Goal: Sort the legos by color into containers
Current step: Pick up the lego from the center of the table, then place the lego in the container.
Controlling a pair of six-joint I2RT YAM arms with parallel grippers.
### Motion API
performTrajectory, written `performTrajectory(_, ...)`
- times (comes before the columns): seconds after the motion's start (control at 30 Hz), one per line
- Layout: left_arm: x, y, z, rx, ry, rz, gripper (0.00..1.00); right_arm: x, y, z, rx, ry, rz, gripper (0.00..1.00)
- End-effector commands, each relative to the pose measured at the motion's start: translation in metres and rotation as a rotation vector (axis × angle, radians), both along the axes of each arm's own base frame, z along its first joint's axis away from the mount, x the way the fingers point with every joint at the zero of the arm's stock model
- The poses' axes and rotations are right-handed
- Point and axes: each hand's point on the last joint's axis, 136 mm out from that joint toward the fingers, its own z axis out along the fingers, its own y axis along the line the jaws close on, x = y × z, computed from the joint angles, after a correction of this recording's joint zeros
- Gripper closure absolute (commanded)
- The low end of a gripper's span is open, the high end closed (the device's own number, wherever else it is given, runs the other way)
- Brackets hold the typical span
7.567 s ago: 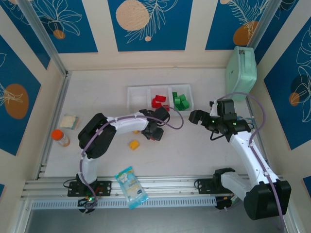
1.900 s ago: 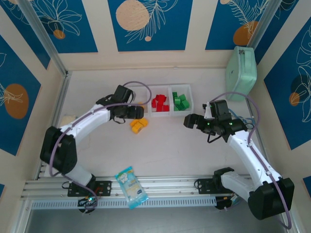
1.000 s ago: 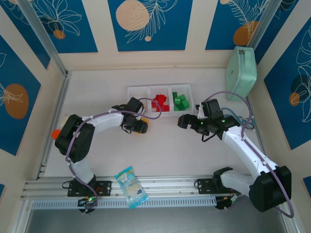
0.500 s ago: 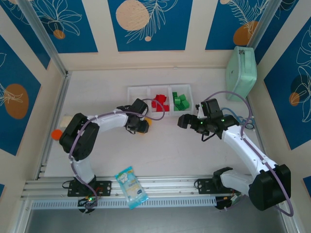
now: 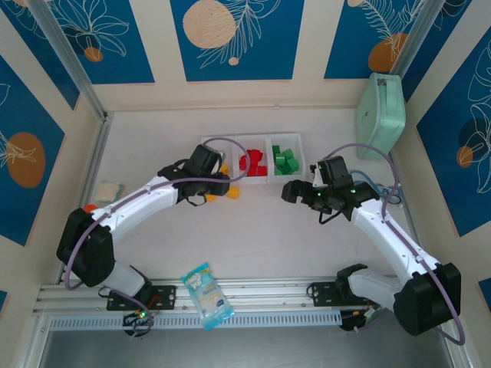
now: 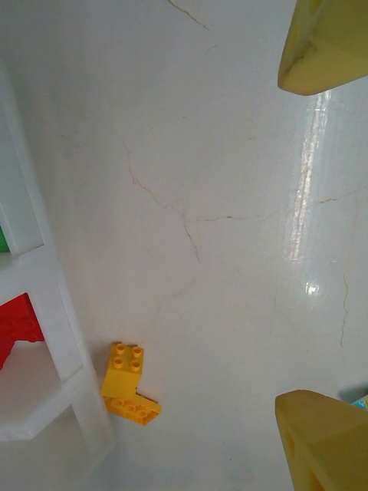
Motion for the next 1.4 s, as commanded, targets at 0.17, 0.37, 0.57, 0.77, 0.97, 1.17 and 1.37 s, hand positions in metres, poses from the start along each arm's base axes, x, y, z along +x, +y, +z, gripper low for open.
performTrajectory(0.17, 0.054, 0.001, 0.027, 0.085, -0.082, 0.055, 0.95, -0.009, -0.008, 0.017, -0.017, -0.04, -0.014, 0.01)
performTrajectory(0.37, 0.095, 0.002, 0.017, 0.107, -0.062, 0.113, 0.92, -0.014, -0.018, 0.024, -0.049, -0.057, -0.02, 0.01)
performTrajectory(0.57, 0.134, -0.001, -0.002, 0.098, -0.046, 0.163, 0.91, -0.018, -0.024, 0.029, -0.054, -0.064, -0.03, 0.01)
performTrajectory(0.77, 0.162, -0.006, -0.034, 0.112, -0.003, 0.187, 0.88, -0.026, -0.028, 0.032, -0.063, -0.073, -0.021, 0.01)
performTrajectory(0.97, 0.179, -0.008, -0.062, 0.046, 0.032, 0.214, 0.88, -0.033, -0.032, 0.027, -0.081, -0.063, -0.009, 0.01)
performTrajectory(1.17, 0.181, -0.002, -0.069, 0.007, 0.055, 0.232, 0.69, -0.034, -0.028, 0.019, -0.062, -0.041, -0.004, 0.01)
performTrajectory(1.37, 0.173, 0.003, -0.044, -0.017, 0.001, 0.225, 0.42, -0.029, -0.023, 0.02, -0.045, -0.04, 0.003, 0.01)
